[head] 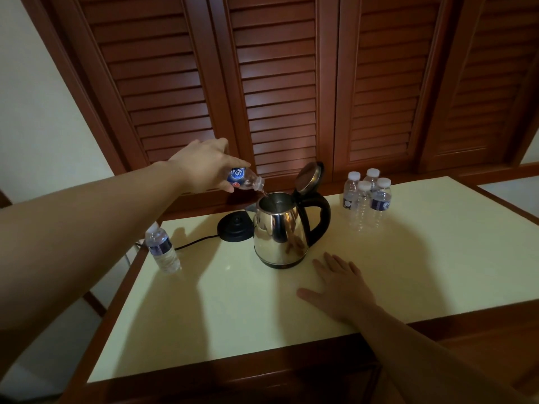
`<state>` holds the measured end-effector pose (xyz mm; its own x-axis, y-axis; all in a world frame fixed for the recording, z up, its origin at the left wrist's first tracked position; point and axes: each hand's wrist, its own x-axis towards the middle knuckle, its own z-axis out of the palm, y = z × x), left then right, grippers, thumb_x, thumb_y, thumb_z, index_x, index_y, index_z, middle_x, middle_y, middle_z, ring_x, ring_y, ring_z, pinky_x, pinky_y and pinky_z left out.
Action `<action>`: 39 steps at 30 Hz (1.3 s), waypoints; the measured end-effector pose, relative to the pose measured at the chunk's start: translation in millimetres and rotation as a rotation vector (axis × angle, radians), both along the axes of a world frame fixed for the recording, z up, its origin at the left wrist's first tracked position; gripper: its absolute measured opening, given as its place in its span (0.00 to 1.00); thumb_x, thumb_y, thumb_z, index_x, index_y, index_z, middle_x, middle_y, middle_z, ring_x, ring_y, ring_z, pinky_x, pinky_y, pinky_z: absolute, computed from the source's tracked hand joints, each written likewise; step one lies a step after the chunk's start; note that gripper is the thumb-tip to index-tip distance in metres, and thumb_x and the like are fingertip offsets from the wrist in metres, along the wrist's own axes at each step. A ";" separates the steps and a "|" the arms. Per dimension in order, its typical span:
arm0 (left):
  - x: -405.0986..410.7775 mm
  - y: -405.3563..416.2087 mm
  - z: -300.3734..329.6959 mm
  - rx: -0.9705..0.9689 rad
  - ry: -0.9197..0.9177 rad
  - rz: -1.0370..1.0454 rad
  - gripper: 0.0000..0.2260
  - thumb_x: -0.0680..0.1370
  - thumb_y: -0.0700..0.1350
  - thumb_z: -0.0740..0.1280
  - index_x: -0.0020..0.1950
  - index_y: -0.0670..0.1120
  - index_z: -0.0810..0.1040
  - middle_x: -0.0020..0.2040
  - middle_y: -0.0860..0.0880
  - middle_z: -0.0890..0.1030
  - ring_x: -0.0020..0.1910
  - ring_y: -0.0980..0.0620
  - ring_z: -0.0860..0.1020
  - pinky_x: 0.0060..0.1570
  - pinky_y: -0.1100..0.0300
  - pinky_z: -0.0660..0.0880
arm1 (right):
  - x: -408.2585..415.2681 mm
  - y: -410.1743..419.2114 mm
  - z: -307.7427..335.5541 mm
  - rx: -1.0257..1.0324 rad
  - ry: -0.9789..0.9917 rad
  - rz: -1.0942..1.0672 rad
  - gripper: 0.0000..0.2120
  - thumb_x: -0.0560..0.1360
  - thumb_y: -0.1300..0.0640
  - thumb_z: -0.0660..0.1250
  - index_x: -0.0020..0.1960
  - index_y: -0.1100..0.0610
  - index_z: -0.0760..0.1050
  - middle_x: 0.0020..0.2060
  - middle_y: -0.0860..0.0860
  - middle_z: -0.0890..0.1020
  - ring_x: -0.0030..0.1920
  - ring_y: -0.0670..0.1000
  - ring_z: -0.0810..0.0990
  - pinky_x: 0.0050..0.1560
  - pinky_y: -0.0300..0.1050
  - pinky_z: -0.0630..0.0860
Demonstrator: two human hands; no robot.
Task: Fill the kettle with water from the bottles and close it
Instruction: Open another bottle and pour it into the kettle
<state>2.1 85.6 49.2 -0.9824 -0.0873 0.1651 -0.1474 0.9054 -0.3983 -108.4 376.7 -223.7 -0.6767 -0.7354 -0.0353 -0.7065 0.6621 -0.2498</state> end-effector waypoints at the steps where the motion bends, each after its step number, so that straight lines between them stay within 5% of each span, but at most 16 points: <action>1: -1.5 0.7 1.6 -0.016 -0.008 -0.004 0.32 0.76 0.63 0.71 0.79 0.63 0.66 0.56 0.50 0.69 0.59 0.47 0.72 0.54 0.51 0.68 | 0.3 0.3 0.2 0.000 -0.001 0.004 0.49 0.71 0.19 0.48 0.84 0.45 0.49 0.84 0.50 0.47 0.83 0.52 0.44 0.81 0.56 0.42; 15: -18.6 20.2 16.5 -0.168 -0.108 -0.073 0.31 0.77 0.61 0.71 0.79 0.62 0.66 0.51 0.52 0.65 0.56 0.49 0.68 0.54 0.51 0.66 | 0.0 0.9 1.0 0.002 0.000 0.010 0.49 0.71 0.19 0.47 0.84 0.46 0.49 0.84 0.50 0.48 0.83 0.52 0.45 0.81 0.57 0.43; 21: -15.9 19.1 4.0 -0.079 -0.038 -0.008 0.32 0.76 0.63 0.71 0.79 0.63 0.66 0.52 0.51 0.66 0.55 0.48 0.70 0.54 0.50 0.69 | 1.2 0.6 2.1 0.002 0.002 0.005 0.49 0.72 0.19 0.48 0.84 0.46 0.49 0.84 0.50 0.48 0.83 0.52 0.45 0.81 0.57 0.43; 30: 0.2 9.9 -49.8 0.442 0.159 0.157 0.30 0.77 0.59 0.73 0.77 0.58 0.69 0.61 0.45 0.72 0.63 0.42 0.75 0.61 0.50 0.74 | 3.5 0.7 4.8 0.015 -0.004 -0.004 0.49 0.72 0.20 0.48 0.84 0.46 0.49 0.84 0.50 0.47 0.83 0.52 0.45 0.81 0.56 0.43; 35: 23.6 2.9 -117.3 0.867 0.407 0.188 0.23 0.75 0.58 0.75 0.66 0.58 0.70 0.57 0.48 0.79 0.54 0.48 0.79 0.52 0.54 0.75 | 3.3 -1.9 6.3 0.040 -0.013 -0.001 0.50 0.70 0.18 0.46 0.84 0.45 0.48 0.84 0.50 0.46 0.83 0.53 0.44 0.81 0.57 0.43; 39: 54.1 12.8 -167.0 1.002 0.539 0.187 0.22 0.76 0.55 0.75 0.65 0.57 0.71 0.58 0.53 0.80 0.52 0.54 0.80 0.43 0.64 0.72 | 4.1 -4.4 9.9 0.037 -0.024 -0.008 0.49 0.70 0.18 0.50 0.83 0.44 0.52 0.84 0.51 0.50 0.83 0.54 0.48 0.81 0.59 0.47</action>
